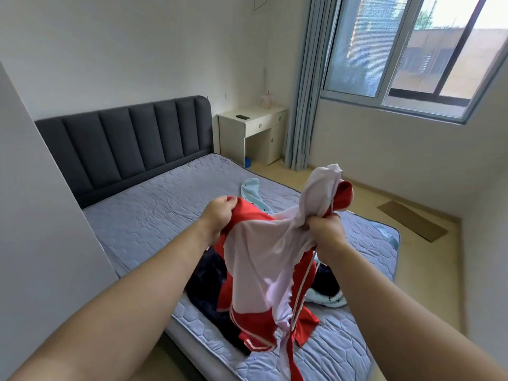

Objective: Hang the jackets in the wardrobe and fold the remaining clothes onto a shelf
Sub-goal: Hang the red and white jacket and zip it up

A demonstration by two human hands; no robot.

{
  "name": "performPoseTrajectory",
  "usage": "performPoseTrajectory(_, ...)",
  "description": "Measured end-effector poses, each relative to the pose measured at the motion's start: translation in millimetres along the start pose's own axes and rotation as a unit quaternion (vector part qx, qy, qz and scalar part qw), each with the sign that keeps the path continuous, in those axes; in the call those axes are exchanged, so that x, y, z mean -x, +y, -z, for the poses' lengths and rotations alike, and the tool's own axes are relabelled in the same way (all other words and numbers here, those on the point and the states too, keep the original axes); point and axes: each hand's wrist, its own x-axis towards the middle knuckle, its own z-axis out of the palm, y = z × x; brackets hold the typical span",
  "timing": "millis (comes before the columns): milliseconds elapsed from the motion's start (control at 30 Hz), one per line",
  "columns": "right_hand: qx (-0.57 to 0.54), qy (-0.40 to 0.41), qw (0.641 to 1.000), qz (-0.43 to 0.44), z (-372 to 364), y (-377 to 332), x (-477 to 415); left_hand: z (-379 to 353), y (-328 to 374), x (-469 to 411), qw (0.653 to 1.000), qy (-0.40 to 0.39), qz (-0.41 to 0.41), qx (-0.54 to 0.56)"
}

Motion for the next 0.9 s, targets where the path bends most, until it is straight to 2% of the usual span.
performPoseTrajectory(133, 0.021, -0.015, 1.000, -0.001, 4.5, 2.5, -3.9, -7.5, 31.4, -2.1, 0.996, -0.035, -0.060, 0.048)
performPoseTrajectory(200, 0.021, -0.022, 1.000, 0.001, 5.4, 1.6, -4.2, -12.1, 37.5, -2.4, 0.995, -0.037, -0.082, 0.030)
performPoseTrajectory(267, 0.023, -0.026, 0.999, 0.002, 5.8, 1.1, -4.0, -15.9, 38.4, -4.8, 0.995, -0.005, -0.096, -0.009)
performPoseTrajectory(367, 0.023, -0.037, 0.999, -0.002, 5.1, 2.4, -3.6, -16.6, 36.9, -8.1, 0.994, 0.042, -0.093, -0.048)
performPoseTrajectory(433, 0.013, -0.045, 0.999, 0.000, 3.7, 2.2, -3.0, -14.1, 34.9, -6.4, 0.997, 0.041, -0.063, -0.033)
performPoseTrajectory(567, 0.001, -0.051, 0.999, 0.018, 0.8, -5.7, -0.8, -6.7, 21.3, -3.8, 0.995, 0.046, -0.043, -0.077)
performPoseTrajectory(600, -0.002, -0.053, 0.998, 0.024, 0.4, -9.0, 0.1, -5.0, 16.2, -4.4, 0.997, 0.041, -0.033, -0.062)
performPoseTrajectory(733, -0.005, -0.058, 0.998, 0.032, 3.9, -19.6, 2.7, 1.1, 4.2, -6.4, 0.993, 0.015, 0.036, 0.111)
performPoseTrajectory(900, 0.041, -0.048, 0.998, 0.021, 10.8, -18.0, -0.3, 4.2, 1.1, -8.4, 0.991, 0.026, 0.027, 0.132)
